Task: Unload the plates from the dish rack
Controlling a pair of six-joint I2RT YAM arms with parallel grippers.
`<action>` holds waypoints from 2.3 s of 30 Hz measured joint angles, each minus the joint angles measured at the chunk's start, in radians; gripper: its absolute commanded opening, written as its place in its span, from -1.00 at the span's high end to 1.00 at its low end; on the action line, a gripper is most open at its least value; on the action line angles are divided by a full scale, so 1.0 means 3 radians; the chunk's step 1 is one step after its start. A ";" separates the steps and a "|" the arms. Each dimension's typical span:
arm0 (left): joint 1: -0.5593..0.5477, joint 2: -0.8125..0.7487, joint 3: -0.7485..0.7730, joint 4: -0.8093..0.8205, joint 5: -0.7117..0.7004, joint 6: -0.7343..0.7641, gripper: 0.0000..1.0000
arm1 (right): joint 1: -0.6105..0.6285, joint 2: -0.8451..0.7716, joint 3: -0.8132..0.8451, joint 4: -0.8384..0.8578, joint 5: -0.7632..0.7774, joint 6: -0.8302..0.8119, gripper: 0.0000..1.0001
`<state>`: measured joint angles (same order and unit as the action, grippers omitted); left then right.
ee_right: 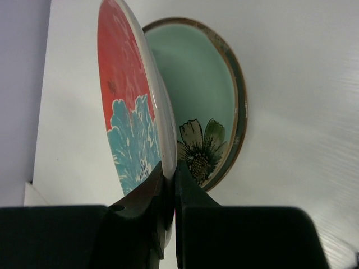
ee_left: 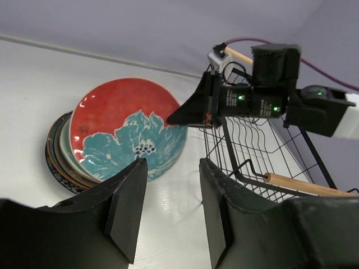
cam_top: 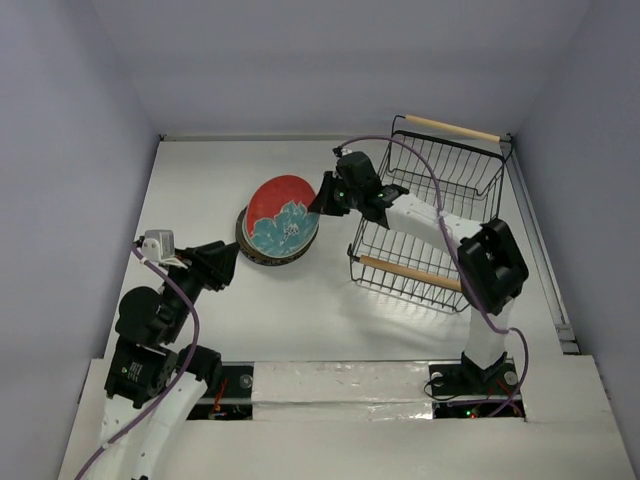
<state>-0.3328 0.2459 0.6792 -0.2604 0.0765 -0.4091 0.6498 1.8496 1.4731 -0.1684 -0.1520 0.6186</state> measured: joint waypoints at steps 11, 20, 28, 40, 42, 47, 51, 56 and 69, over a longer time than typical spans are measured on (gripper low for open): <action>0.0028 0.0034 0.0000 0.0000 -0.0001 0.0000 0.22 | 0.0005 0.0305 -0.0169 0.0879 -0.0244 0.0617 0.74; 0.0047 0.0061 0.0000 0.0000 -0.0001 0.0000 0.22 | -0.0001 0.0439 -0.0253 0.1034 -0.0306 0.0745 0.42; 0.0065 0.0069 0.0000 0.0000 -0.0008 -0.0003 0.21 | 0.0000 0.0437 -0.0257 0.0923 -0.0266 0.0627 -0.59; 0.0070 0.0071 0.0000 -0.0020 -0.0088 -0.0019 -0.15 | 0.0158 0.0261 0.0070 -0.0053 0.0463 -0.0135 -1.00; 0.0070 0.0071 0.0000 -0.0029 -0.0104 -0.0025 -0.30 | 0.0174 0.0123 0.0071 -0.0156 0.0581 -0.0230 -1.00; 0.0092 0.0071 0.0000 -0.0048 -0.0130 -0.0038 -0.55 | 0.0195 -0.0458 0.0041 -0.0264 0.0802 -0.0488 0.81; 0.0108 0.0071 0.0000 -0.0053 -0.0141 -0.0037 -0.77 | 0.0196 -0.1338 -0.0266 -0.0182 0.1027 -0.0640 1.00; 0.0109 0.0092 0.0010 -0.0061 -0.0139 -0.0029 -0.82 | 0.0195 -0.2995 -0.0987 0.0259 0.1413 -0.0809 -0.20; 0.0111 0.0369 0.0746 0.0103 -0.0312 0.0168 -0.83 | 0.0196 -0.4785 -0.2388 0.1111 0.2366 -0.0933 -1.00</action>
<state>-0.2996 0.3565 0.9031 -0.2295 -0.0170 -0.3588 0.7086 0.4141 0.7567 0.1650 0.5579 0.3386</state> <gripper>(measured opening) 0.916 0.995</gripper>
